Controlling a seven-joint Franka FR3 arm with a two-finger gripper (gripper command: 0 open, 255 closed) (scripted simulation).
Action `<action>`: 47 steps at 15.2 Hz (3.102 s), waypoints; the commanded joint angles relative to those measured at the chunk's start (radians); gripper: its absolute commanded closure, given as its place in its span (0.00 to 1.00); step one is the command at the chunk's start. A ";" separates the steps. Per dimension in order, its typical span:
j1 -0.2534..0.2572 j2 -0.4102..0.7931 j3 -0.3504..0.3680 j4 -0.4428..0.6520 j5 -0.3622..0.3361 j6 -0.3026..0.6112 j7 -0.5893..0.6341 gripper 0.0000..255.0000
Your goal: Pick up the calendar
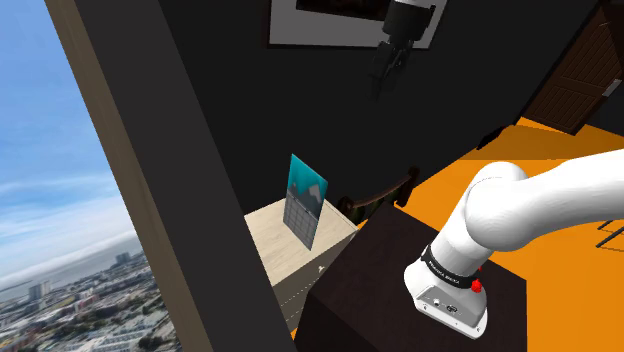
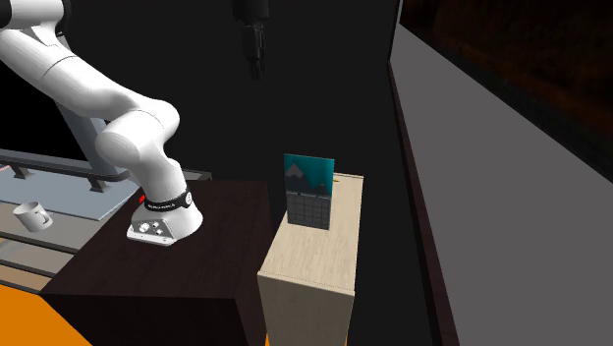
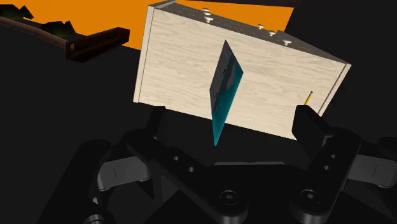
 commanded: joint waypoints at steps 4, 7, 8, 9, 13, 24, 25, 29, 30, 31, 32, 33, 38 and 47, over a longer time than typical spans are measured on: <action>0.005 0.031 0.013 -0.072 0.016 0.070 0.013 0.00; 0.011 0.072 0.028 -0.136 0.033 0.142 0.024 0.00; 0.013 0.088 0.032 -0.155 0.038 0.166 0.028 0.00; 0.015 0.105 0.038 -0.174 0.044 0.191 0.032 0.00; 0.024 0.186 0.058 -0.240 0.067 0.294 0.046 0.00; 0.039 0.361 0.092 -0.346 0.102 0.517 0.060 0.00; 0.039 0.369 0.093 -0.354 0.102 0.533 0.059 0.00; 0.040 0.386 0.096 -0.365 0.104 0.561 0.060 1.00; 0.040 0.385 0.096 -0.364 0.104 0.560 0.060 1.00; 0.040 0.385 0.096 -0.364 0.104 0.560 0.060 1.00; 0.040 0.385 0.096 -0.364 0.104 0.560 0.060 1.00; 0.040 0.385 0.096 -0.364 0.104 0.560 0.060 1.00; 0.039 0.382 0.095 -0.366 0.103 0.558 0.059 1.00; 0.038 0.316 0.085 -0.290 0.097 0.417 0.063 1.00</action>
